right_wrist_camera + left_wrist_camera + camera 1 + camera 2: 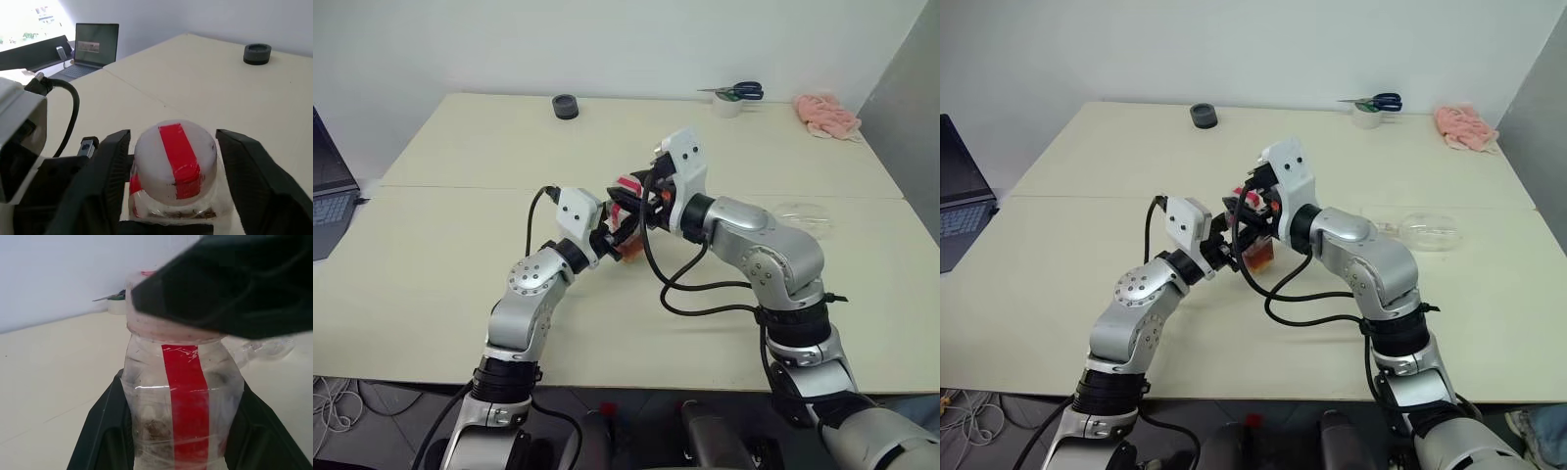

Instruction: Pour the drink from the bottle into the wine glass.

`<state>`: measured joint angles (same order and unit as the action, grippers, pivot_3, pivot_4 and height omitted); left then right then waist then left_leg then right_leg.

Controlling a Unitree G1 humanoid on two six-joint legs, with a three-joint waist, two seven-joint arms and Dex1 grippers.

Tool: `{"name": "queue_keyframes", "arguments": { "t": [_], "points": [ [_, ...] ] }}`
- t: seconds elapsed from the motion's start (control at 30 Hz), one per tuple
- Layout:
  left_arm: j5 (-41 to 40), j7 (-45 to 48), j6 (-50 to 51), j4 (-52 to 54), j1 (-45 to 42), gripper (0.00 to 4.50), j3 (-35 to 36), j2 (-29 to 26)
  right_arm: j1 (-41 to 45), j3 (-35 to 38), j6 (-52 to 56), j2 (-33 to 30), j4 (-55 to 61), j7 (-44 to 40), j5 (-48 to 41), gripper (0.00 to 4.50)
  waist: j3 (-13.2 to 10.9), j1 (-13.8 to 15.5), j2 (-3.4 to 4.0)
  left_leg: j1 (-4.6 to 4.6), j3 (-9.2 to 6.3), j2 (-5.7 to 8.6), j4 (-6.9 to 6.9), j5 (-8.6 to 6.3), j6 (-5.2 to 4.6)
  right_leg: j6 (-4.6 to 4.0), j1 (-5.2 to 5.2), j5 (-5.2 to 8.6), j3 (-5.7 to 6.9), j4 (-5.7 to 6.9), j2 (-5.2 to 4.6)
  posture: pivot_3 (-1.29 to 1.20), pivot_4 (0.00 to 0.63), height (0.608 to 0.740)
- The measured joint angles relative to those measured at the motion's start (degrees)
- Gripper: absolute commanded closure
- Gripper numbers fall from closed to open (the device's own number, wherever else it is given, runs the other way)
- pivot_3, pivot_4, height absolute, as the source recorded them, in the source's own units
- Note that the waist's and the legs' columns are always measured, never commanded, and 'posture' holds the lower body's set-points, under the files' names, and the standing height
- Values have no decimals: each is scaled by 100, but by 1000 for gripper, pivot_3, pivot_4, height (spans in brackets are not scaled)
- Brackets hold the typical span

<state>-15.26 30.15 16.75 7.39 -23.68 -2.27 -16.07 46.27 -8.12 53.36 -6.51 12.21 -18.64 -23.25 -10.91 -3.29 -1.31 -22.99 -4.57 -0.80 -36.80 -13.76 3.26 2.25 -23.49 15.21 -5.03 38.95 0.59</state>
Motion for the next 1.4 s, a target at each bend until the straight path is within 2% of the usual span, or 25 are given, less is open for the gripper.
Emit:
{"name": "queue_keyframes", "arguments": {
  "t": [0.07, 0.43, 0.53, 0.7, 0.73, 0.93, 1.03, 1.23, 1.3, 1.4],
  "points": [
    [0, 21, -3, 0, 0, 2724, 0, 1, 1, -1, 0, -4, 0, 0, 9, 23, 0, -1, 0, 0, 0, 0, 1, 0, 0, 0, 0, 0, 0, 0, 1, 0, 150, 740],
    [3, 38, -5, 0, 0, 2724, -3, 56, 2, 4, 24, -3, 0, 2, 61, 0, 0, 0, 0, 0, 0, 0, 1, 0, 0, 0, 0, 0, 0, 0, 0, 0, 150, 740],
    [3, 39, -6, 0, 0, 2724, -4, 59, 2, 3, 37, -7, 0, 5, 75, 596, 0, 0, 0, 0, -1, 0, 1, 0, 0, 0, 0, 0, 1, 0, 1, 0, 150, 740],
    [8, 37, -6, 0, 0, 2724, -4, 60, 2, -10, 37, 18, 0, -1, 123, 2407, 0, -2, 0, 0, 0, 0, 1, 0, 0, 0, -1, 0, 0, -1, 1, 0, 150, 740],
    [15, 37, -6, -1, 0, 2724, -4, 59, 3, -22, 36, 18, 0, 0, 136, 2547, 0, -2, 0, 0, 0, 0, 1, 0, 0, 0, -1, 0, 0, -1, 1, 0, 150, 740],
    [16, 37, -6, 0, 1, 2724, -3, 59, 4, -37, -17, 3, -19, -87, 173, 2540, 0, -1, 0, 0, -1, 0, 1, 0, 0, 0, -1, 0, 1, -1, 0, 0, 150, 740],
    [-20, 133, 3, 19, 10, 2725, 0, 23, 94, -43, -448, -340, -408, -914, 93, 2540, 0, -2, 0, 0, 2, 1, -1, 0, 0, 1, 0, 0, 1, -3, 0, 0, 150, 740],
    [-710, 1035, 539, 486, 166, 2731, -148, -315, 556, -372, -1453, -1724, -1431, -4109, -232, 2560, -5, -7, 1, 0, 3, 1, 3, -1, -2, 3, 3, 2, 3, -13, 0, 0, 150, 740],
    [-908, 1204, 888, 578, 175, 2732, -153, -536, 715, -522, -1810, -1764, -1955, -4666, -113, 2560, -5, -77, 1, 7, 5, -5, 6, -1, -2, 2, 2, 2, -2, -7, 8, 0, 150, 740],
    [-1033, 1328, 1175, 657, 193, 2732, -153, -731, 722, -566, -2008, -1739, -2224, -5008, -69, 2561, -8, -116, 2, 5, 0, -12, 6, -1, -2, 0, 0, 3, 0, -2, 15, 0, 150, 740]
  ]
}}
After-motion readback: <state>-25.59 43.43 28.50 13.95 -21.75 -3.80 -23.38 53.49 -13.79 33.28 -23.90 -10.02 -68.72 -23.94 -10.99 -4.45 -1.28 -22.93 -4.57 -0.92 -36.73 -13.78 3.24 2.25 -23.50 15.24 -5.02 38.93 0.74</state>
